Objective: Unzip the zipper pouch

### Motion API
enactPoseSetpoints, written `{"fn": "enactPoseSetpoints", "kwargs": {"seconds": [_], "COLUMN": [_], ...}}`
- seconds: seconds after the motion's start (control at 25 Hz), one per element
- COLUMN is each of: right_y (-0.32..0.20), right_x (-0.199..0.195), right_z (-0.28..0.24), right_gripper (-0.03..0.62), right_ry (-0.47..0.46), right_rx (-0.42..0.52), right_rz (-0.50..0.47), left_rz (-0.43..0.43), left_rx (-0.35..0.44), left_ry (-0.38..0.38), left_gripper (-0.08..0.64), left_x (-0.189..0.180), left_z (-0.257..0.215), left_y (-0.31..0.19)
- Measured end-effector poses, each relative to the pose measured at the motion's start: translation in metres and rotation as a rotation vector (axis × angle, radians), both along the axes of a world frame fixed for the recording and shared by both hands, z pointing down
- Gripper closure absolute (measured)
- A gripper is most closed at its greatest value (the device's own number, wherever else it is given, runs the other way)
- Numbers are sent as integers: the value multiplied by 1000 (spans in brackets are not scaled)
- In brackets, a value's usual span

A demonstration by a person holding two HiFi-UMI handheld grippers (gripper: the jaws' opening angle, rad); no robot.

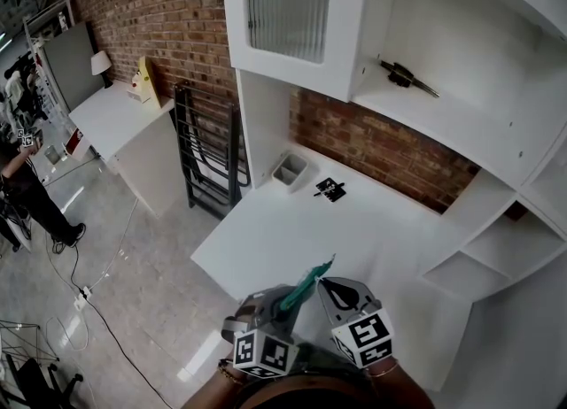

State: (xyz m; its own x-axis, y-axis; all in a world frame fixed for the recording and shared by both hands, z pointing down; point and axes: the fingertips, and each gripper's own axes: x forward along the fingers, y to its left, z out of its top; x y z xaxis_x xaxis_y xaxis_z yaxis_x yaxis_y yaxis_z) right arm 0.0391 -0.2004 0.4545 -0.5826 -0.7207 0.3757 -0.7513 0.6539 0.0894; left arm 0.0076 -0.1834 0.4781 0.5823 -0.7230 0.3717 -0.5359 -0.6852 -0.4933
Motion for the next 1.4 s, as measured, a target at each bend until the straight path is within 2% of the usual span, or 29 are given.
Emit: {"fn": "enactPoseSetpoints", "kwargs": {"seconds": [0.2,0.72,1.4], "right_y": [-2,-23,-37], "right_x": [3,34,52], "right_z": [1,9,17], "right_gripper": [586,588,586], "right_ry": [-4,5,15], "right_rx": [-4,-14,-22], "right_rz": [4,97,135], "left_rz": [-1,-25,-43], "left_rx": [-2,-47,-87], "left_ry": [-4,68,89], "left_gripper": [554,554,554], "left_x": [1,-6,-9], "left_z": [1,0,11], "left_y": [0,-4,-11]}}
